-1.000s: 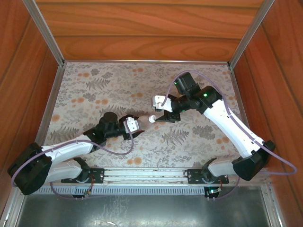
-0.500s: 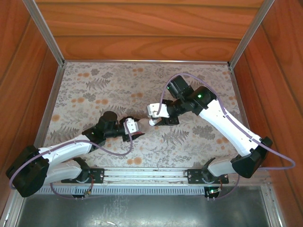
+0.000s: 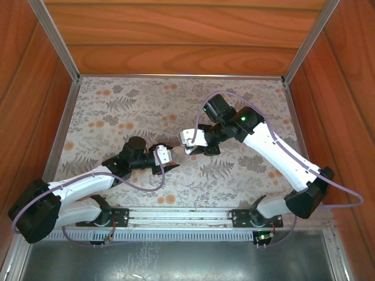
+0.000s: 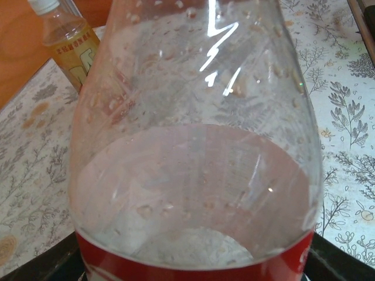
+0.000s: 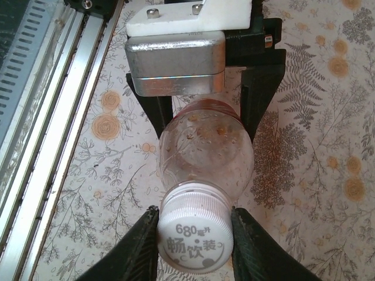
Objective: Screw on the bottle caps
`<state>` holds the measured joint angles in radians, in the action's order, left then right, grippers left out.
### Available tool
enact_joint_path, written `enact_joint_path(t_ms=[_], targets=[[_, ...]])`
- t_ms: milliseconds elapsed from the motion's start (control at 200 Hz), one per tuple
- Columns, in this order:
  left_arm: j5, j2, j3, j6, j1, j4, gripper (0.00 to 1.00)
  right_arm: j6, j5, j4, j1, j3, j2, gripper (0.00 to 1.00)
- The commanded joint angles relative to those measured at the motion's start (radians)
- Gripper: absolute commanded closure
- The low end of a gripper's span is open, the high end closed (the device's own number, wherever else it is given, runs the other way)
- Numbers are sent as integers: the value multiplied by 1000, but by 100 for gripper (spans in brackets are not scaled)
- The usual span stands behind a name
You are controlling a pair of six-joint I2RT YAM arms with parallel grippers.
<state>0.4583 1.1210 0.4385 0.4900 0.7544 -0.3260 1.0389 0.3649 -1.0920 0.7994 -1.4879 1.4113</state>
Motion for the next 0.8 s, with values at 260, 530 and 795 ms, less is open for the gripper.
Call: enact_joint_path(t_ms=[260, 530, 795], targets=[[-287, 24, 81, 10, 12, -39, 35, -345, 35, 104, 7, 16, 7, 93], [-611, 45, 103, 116, 50, -108, 39, -1050, -84, 194, 3, -5, 75, 100], [-797, 144, 132, 237, 113, -166, 40, -1603, -183, 148, -6, -28, 69, 92]])
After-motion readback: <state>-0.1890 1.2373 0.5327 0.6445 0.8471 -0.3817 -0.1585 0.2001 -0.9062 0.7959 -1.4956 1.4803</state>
